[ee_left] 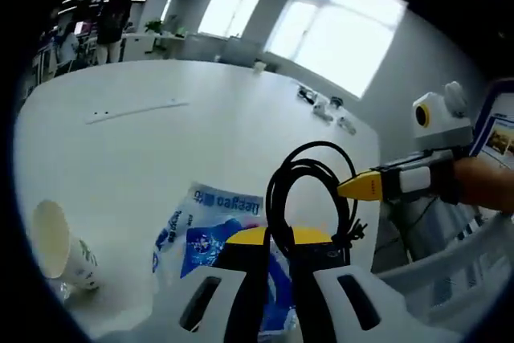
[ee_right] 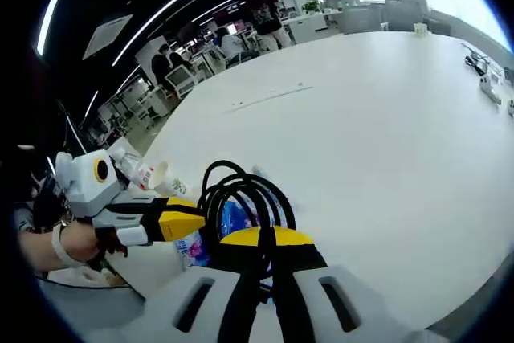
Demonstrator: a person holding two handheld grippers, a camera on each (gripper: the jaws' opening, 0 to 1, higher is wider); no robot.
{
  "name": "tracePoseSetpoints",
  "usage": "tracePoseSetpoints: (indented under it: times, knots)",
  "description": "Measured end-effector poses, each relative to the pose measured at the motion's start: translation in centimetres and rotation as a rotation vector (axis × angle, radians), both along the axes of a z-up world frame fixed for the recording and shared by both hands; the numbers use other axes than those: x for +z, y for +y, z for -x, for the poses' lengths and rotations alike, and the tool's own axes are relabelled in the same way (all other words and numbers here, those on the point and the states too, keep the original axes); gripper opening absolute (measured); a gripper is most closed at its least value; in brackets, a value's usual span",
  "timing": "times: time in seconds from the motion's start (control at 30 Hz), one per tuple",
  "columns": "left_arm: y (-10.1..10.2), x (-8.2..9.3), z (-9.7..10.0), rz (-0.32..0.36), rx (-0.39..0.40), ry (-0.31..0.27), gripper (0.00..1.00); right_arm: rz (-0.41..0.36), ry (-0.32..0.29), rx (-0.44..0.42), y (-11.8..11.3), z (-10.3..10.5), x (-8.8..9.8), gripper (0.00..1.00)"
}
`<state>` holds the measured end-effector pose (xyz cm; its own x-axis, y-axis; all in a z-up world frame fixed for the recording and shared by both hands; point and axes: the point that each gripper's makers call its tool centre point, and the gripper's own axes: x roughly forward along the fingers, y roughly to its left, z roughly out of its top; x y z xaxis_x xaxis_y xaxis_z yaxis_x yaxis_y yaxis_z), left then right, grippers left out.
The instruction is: Arrange the tabletop items into an orderly group along one side of the table until the central work area is clear of visible clutter.
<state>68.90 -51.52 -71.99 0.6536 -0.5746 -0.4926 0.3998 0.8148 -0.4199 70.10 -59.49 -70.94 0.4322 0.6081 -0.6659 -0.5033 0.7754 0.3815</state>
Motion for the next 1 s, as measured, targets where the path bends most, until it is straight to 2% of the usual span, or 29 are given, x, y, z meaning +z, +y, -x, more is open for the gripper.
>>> tracePoseSetpoints:
  times: [0.2,0.37,0.67,1.0]
  knots:
    - [-3.2,-1.0,-0.1,0.012,-0.053,0.029,0.05,0.008,0.037,-0.04,-3.2,0.5,-1.0,0.0]
    - [-5.0,-1.8,0.0,0.018,-0.07,0.051,0.05,0.014,0.066,-0.051,-4.9,0.8,-1.8,0.0]
    - [-6.7,-3.9,0.8,0.008,-0.104,0.108,0.05,0.012,0.132,-0.054,-6.6,1.5,-4.3,0.0]
    - [-7.9,-5.8,0.9,0.001,-0.116,0.144,0.05,0.018,0.184,-0.064,-8.1,1.4,-6.6,0.0]
